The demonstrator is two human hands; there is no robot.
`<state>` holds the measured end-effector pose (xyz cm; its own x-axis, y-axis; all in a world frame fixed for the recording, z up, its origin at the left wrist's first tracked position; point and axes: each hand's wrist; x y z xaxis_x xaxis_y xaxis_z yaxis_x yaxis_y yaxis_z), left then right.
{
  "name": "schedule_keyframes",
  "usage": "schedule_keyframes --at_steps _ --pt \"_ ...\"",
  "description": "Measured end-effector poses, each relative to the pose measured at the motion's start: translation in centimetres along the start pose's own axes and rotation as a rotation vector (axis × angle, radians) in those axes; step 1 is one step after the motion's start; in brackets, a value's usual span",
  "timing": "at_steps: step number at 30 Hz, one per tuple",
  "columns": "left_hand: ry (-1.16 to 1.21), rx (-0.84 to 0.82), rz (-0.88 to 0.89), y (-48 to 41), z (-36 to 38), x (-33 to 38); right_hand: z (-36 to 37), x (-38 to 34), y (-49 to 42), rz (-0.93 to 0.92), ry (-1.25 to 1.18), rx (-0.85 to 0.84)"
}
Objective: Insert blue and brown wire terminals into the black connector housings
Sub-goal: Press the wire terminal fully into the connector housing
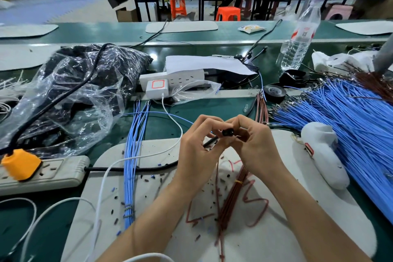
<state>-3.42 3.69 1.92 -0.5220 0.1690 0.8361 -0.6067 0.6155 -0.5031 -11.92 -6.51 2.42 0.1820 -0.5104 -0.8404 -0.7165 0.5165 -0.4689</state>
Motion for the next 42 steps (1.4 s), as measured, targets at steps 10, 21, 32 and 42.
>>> schedule_keyframes --at_steps 10,21,32,42 --pt "0.115 -0.012 -0.045 -0.02 0.13 -0.26 0.10 -0.55 -0.03 -0.037 0.061 0.021" --pt "0.104 -0.014 -0.012 -0.01 0.19 -0.43 -0.04 -0.20 -0.08 -0.055 0.076 0.020" --pt "0.085 -0.021 0.026 0.01 0.15 -0.63 0.19 0.31 0.05 -0.067 0.074 0.001" --pt "0.100 -0.036 0.040 0.07 0.23 -0.70 0.29 0.32 0.00 -0.107 0.089 -0.003"
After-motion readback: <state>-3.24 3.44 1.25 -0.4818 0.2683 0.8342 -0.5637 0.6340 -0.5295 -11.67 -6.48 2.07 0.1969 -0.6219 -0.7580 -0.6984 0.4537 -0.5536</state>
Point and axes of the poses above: each hand's wrist, its own y-axis away from the middle knuckle, its own z-axis out of the palm, x = y × z, and after that the axes turned 7 degrees about -z, right-handed
